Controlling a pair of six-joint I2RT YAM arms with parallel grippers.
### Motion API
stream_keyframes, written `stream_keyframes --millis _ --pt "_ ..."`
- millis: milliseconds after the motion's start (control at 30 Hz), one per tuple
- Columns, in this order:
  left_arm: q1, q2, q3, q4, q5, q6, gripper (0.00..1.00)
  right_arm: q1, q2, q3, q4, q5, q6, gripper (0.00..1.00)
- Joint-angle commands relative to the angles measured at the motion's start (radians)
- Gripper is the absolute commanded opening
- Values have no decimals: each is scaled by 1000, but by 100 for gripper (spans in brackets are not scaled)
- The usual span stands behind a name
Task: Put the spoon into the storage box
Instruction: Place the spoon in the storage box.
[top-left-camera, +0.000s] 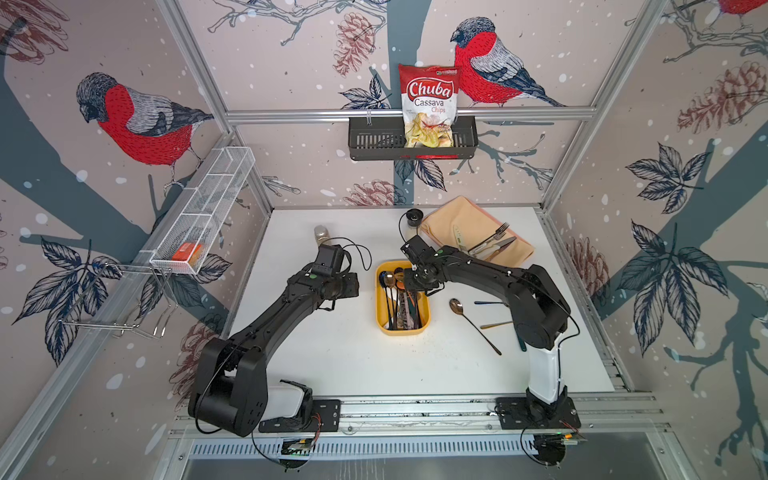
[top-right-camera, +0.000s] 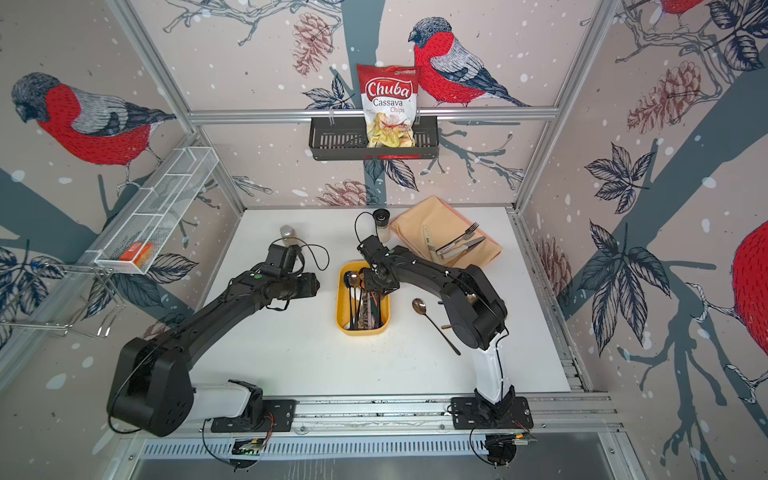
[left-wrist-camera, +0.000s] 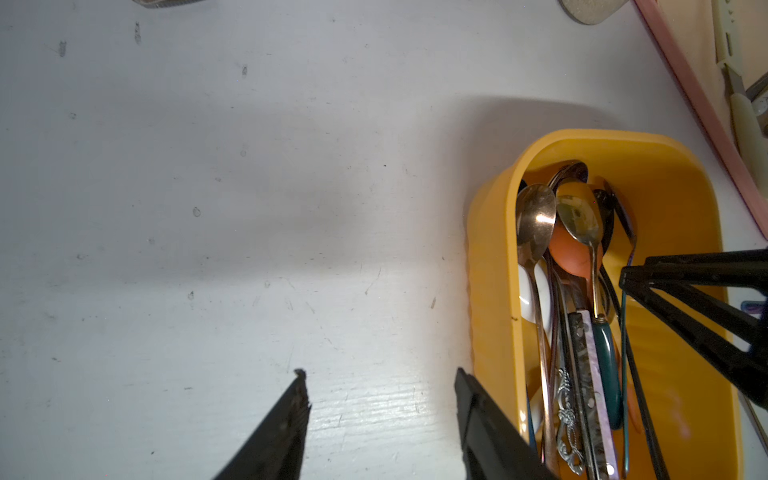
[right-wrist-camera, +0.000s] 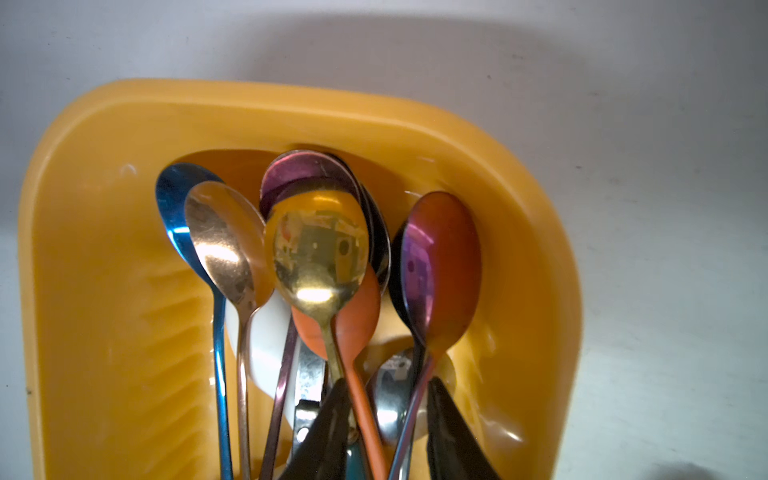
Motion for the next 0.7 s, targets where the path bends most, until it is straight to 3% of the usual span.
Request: stream_keyframes --millis 0,267,667 --pt "3 5 13 7 6 13 59 7 -12 23 -24 51 -40 39" --pt "3 16 36 -3 11 21 59 3 -108 27 -96 156 -203 42" --pt "3 32 47 17 39 17 59 -109 -341 -229 -168 91 -347 47"
